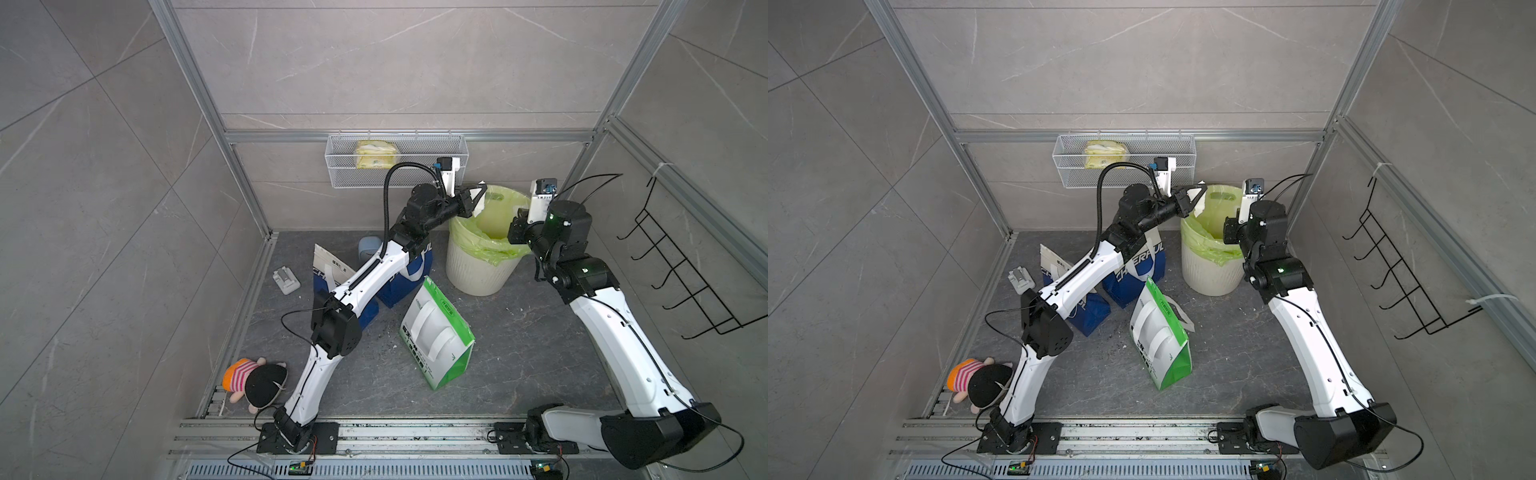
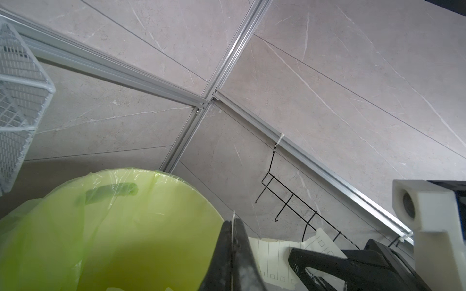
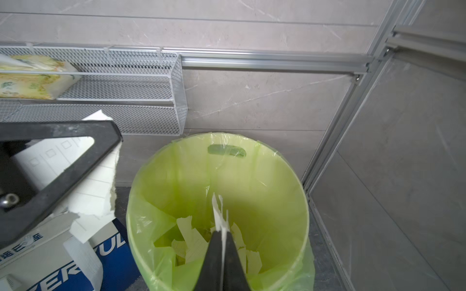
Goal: Shred takeout receipts and throw away
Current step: Place the takeout receipt in the trash bin.
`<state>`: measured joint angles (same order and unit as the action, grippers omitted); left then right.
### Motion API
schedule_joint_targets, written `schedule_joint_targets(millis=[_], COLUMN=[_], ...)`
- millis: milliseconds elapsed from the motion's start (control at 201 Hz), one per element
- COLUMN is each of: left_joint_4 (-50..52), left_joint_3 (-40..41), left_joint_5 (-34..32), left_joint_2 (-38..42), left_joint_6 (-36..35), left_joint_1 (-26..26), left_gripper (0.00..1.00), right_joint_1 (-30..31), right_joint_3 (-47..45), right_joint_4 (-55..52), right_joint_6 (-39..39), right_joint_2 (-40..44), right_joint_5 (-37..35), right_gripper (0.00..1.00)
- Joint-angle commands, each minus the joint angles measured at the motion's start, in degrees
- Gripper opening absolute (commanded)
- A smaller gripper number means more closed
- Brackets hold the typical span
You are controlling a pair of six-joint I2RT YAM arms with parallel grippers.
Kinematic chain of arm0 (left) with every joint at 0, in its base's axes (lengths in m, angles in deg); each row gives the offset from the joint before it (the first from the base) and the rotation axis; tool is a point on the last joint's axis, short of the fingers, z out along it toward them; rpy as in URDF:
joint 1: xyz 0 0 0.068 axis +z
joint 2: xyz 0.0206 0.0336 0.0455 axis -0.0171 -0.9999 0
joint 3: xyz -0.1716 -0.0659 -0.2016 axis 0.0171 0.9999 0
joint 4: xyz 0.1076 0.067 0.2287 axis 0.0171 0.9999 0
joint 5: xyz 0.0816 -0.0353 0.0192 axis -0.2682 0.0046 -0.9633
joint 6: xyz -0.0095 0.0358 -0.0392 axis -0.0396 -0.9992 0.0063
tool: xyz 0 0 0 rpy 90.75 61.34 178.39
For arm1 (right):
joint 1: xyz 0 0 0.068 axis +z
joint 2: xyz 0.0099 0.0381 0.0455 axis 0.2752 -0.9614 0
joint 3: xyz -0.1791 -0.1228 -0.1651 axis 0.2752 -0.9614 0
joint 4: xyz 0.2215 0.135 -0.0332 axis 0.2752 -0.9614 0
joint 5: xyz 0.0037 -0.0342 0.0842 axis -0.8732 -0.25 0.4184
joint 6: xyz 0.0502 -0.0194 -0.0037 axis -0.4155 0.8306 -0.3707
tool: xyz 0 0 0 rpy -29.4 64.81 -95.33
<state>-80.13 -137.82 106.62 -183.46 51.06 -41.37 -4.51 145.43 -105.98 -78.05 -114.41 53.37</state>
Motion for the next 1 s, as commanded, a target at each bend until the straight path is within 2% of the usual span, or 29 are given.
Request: schedule_joint_targets(millis=[0,159,259,294,358,398,483,568,836,991], left_joint_4=[-2.4,-2.9,-2.3,-1.7,-1.9,-1.9,-1.8,-1.5,-0.8,0.6], left_joint_3=[-4.2,-4.6,-5.5,-6.0,-6.1,-6.2,-6.6,-6.6,-6.9,-6.2], left_joint_5=[-3.2,-7.4,-8.6,-8.7,-8.0,-8.0,-8.5,-9.0,-8.0,-13.9], left_joint_2=[-3.9,-6.6,-7.5,-7.7,-7.5,-7.3,-6.5,-5.3,-3.2,-0.9], left_joint_6=[0.7,-1.3,-2.6,-2.8,-3.2,-3.6,-5.0,-6.5,-10.7,-13.4], left_joint_1=[-0.1,-0.1,-0.3,-0.3,-0.3,-0.4,-0.7,-1.1,-2.5,-3.0], left_gripper=[0.05,0.09,0.20,0.28,0.41,0.48,0.58,0.70,0.94,0.98], right_joint_1=[-2.4,-4.5,-5.1,-5.3,-5.4,-5.4,-5.4,-5.4,-5.5,-5.4], right_joint_3=[1.8,1.5,1.5,1.6,1.6,1.7,1.8,2.0,1.4,0.9], right_joint_4=[1.0,1.0,0.7,0.5,0.1,0.1,-0.5,-1.1,-1.8,-1.7], right_joint_6=[-6.4,-9.0,-9.3,-9.3,-9.1,-9.1,-8.8,-8.6,-7.9,-7.9], right_joint_2=[-2.9,-4.6,-5.3,-5.4,-5.4,-5.3,-5.2,-5.0,-2.1,-1.7], right_joint_5=[5.4,8.7,9.5,9.8,10.1,9.9,9.2,8.7,8.4,5.4], right_gripper=[0.00,0.01,0.17,0.23,0.42,0.51,0.61,0.64,0.70,0.74])
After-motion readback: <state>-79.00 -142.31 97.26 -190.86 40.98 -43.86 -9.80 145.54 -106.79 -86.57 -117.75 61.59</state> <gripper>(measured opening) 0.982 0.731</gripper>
